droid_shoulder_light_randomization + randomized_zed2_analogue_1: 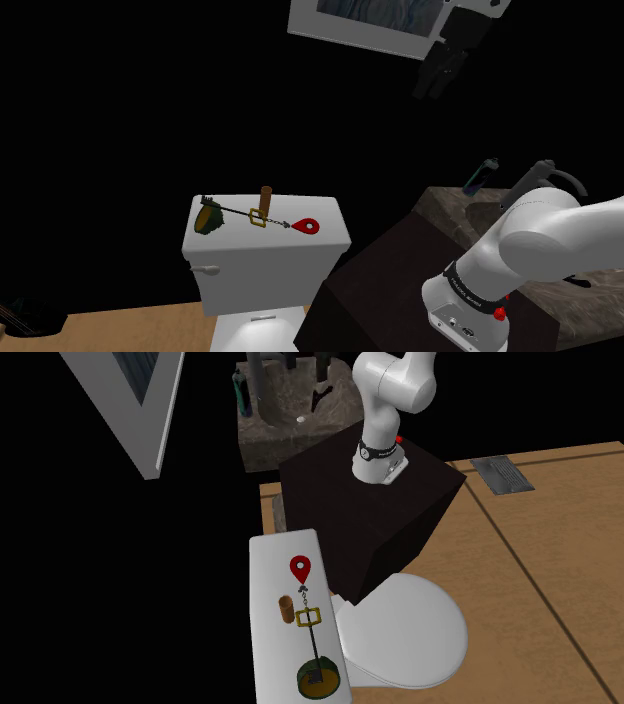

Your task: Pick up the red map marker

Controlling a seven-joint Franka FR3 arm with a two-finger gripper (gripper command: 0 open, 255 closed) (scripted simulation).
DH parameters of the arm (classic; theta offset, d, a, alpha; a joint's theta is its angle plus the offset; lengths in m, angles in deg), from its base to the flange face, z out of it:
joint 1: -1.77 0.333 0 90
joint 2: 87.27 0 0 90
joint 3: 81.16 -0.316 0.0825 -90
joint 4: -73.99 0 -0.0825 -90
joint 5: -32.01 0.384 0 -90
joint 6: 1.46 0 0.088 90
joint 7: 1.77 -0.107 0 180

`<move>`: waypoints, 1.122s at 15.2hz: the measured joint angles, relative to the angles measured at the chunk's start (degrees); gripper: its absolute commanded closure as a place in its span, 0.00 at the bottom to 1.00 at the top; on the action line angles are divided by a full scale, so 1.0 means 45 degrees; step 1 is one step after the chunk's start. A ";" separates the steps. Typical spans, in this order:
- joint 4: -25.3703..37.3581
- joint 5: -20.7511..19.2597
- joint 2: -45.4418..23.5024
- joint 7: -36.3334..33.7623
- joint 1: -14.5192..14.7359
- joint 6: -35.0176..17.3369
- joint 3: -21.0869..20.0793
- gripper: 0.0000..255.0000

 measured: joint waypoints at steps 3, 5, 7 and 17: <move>-0.0490 -0.0030 -0.0074 0.0242 0.0089 -0.0538 -0.0014 0.00; -0.1191 -0.0069 -0.0196 0.0602 0.0226 -0.1335 -0.0036 0.00; -0.1751 -0.0079 -0.0467 0.0929 0.0396 -0.2152 -0.0105 0.00; -0.4004 -0.0146 -0.2919 0.2656 0.1242 -0.6768 -0.0384 0.00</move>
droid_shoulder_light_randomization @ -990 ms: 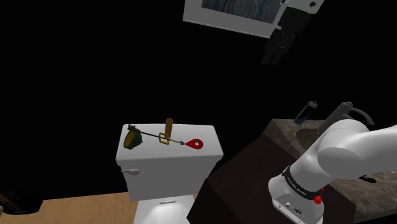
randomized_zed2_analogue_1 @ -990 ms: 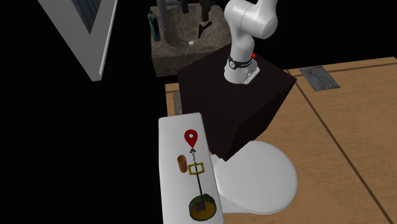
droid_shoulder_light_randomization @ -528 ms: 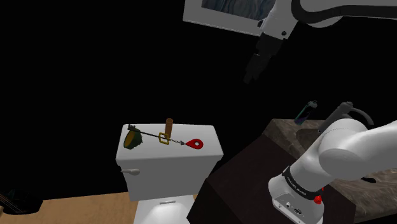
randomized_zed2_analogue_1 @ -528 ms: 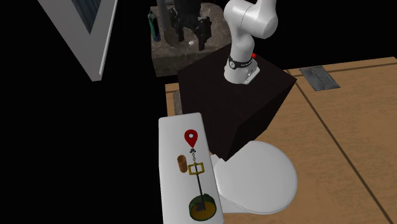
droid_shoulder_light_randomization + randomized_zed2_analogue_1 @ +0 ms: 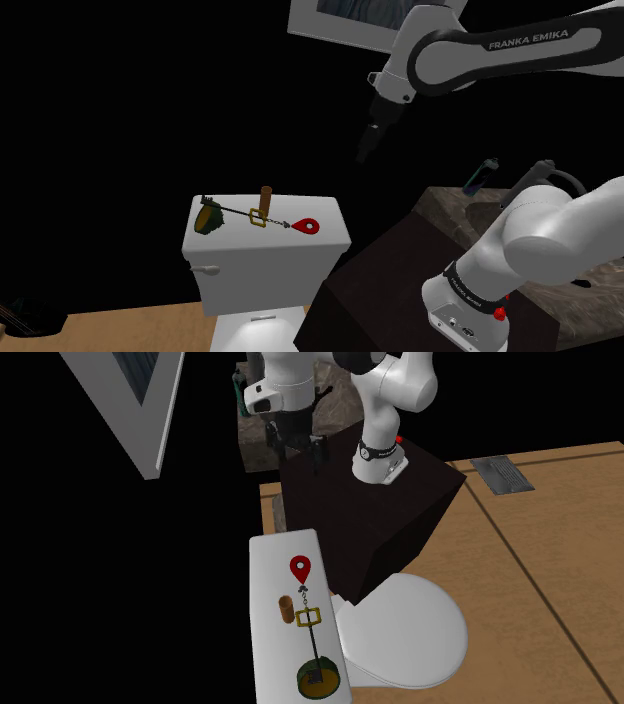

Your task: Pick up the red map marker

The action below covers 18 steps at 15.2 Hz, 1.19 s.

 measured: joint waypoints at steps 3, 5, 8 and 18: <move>-0.0267 -0.0044 -0.1121 0.0545 0.0211 -0.1383 -0.0047 0.00; -0.0601 -0.0074 -0.1807 0.0898 0.0346 -0.2386 -0.0091 0.00; -0.0605 -0.0085 -0.3237 0.1251 0.0616 -0.3814 -0.0276 0.00; 0.0247 -0.0853 -0.8518 0.2369 0.1116 -0.8218 -0.0600 0.00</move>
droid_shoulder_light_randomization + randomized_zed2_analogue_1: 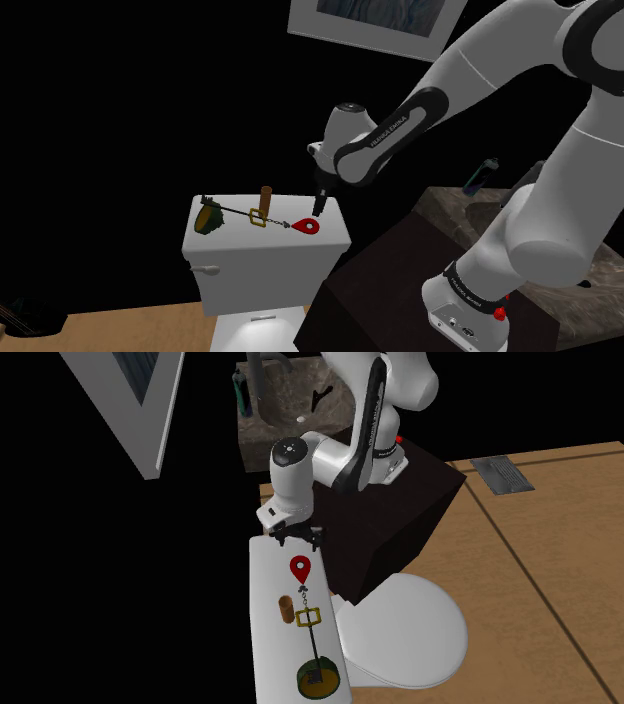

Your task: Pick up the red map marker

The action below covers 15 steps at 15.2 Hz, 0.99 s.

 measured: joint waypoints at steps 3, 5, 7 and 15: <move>0.0574 -0.0498 -0.1549 0.0159 0.0182 -0.0977 0.0053 0.00; 0.0844 -0.0742 -0.2378 0.0193 0.0310 -0.1519 0.0122 0.00; 0.1062 -0.0848 -0.2957 0.0127 0.0420 -0.1887 0.0182 0.00; 0.1380 -0.0969 -0.4092 0.0059 0.0533 -0.2723 0.0320 1.00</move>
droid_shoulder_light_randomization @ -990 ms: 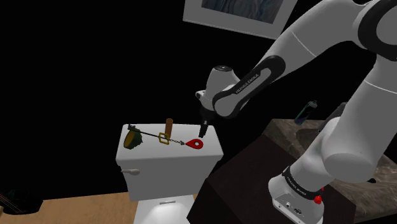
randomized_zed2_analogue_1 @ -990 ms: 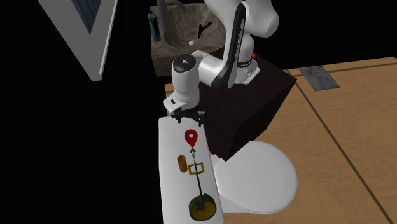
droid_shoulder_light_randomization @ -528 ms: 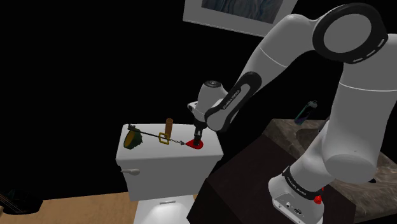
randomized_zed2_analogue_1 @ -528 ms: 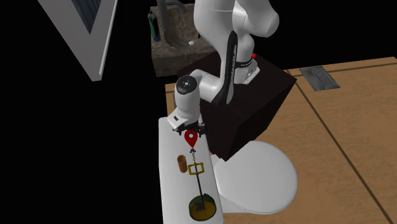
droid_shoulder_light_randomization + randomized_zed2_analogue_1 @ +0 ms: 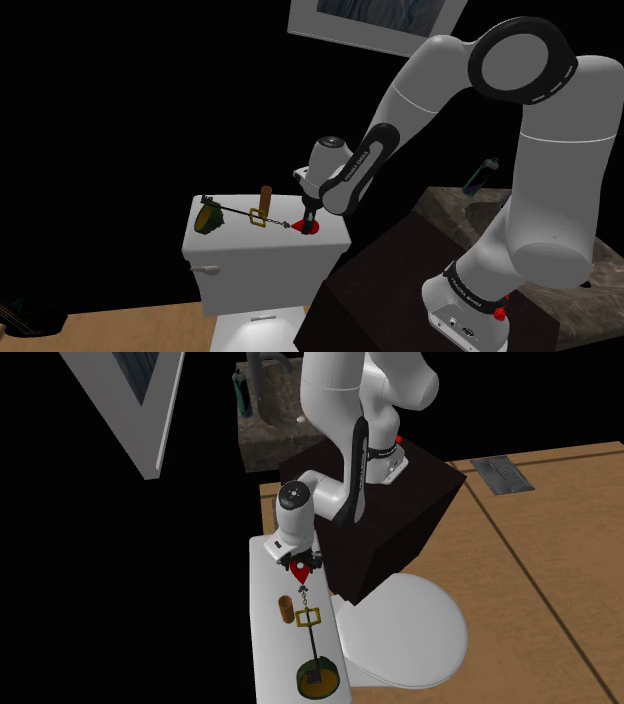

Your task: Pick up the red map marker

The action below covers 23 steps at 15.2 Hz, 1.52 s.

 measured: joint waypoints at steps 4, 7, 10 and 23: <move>0.0015 -0.0003 -0.0014 0.0006 -0.0001 -0.0020 -0.0005 1.00; 0.0031 -0.0004 -0.0027 0.0008 0.0000 -0.0019 -0.0007 1.00; -0.0086 0.0017 0.0239 0.0011 -0.0022 0.0153 -0.0031 1.00; -0.0657 0.0332 0.2777 0.0275 -0.0285 0.2126 -0.0344 1.00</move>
